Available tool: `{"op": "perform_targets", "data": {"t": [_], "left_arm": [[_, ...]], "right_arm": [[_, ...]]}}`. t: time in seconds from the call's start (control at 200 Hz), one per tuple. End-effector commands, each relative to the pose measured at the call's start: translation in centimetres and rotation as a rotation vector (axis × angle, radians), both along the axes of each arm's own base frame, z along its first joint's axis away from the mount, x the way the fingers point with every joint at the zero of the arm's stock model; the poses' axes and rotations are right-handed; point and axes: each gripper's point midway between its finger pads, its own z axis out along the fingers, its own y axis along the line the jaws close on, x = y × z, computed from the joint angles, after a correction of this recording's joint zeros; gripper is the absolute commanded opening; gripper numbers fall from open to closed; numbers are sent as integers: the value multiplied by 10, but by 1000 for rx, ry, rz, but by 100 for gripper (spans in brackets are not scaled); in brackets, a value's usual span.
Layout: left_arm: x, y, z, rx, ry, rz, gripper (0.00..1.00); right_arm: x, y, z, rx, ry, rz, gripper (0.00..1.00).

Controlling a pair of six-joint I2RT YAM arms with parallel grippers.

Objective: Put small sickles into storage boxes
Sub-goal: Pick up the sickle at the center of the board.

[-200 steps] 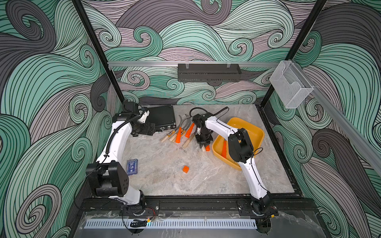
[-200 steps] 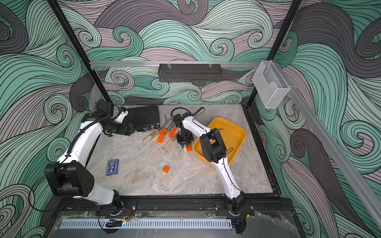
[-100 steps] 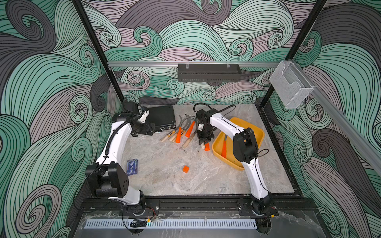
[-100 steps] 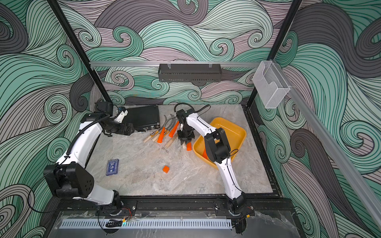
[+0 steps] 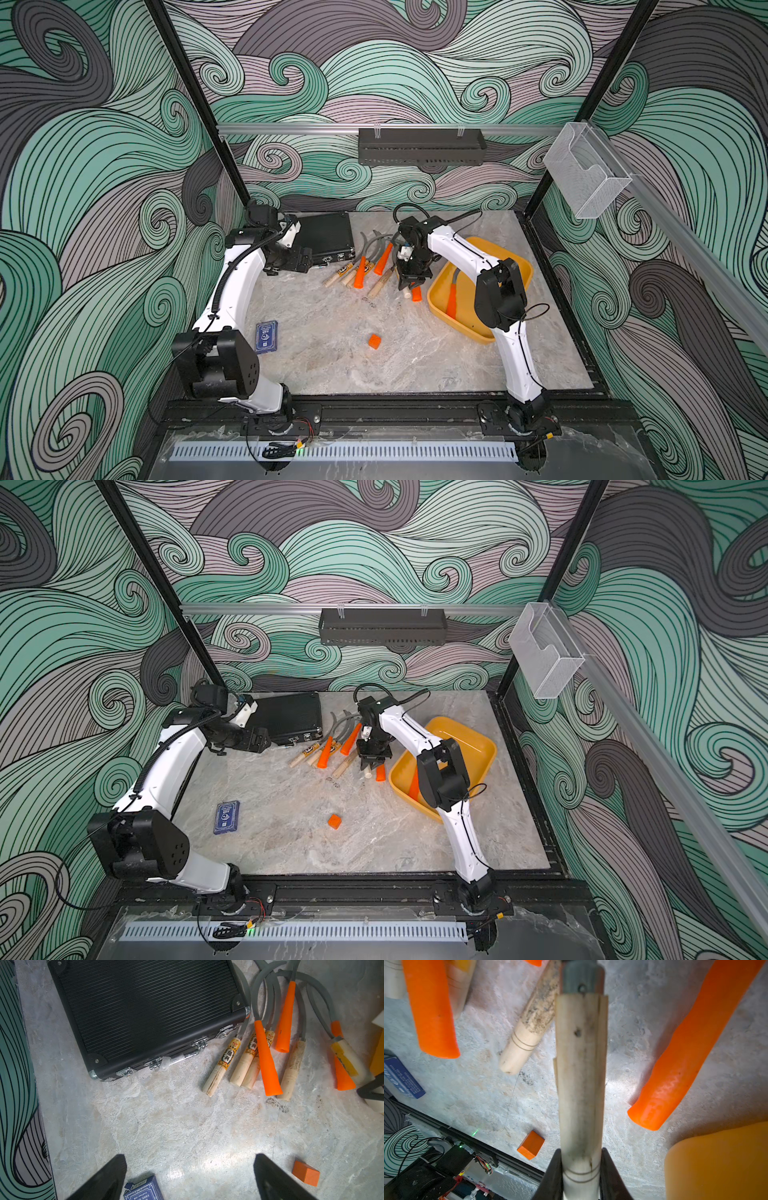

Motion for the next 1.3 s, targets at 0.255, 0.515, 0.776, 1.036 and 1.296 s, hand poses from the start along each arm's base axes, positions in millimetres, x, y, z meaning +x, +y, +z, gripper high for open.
{"op": "perform_targets", "data": {"t": [0.255,0.515,0.776,1.036,1.296], "left_arm": [[0,-2,12,11,-37,-20,96],[-1,-2,13,11,-39,-21,96],[3,-2,21,10,-59,-21,96],[11,-2,33,17,-86,-30,96],[17,-1,44,18,-110,-24,95]], "right_arm": [[-14,8,40,153,10,22,2],[-20,21,58,254,22,42,1],[-19,23,88,307,-49,44,1],[-24,16,102,313,-106,25,1],[-33,-2,113,306,-158,-2,1]]}}
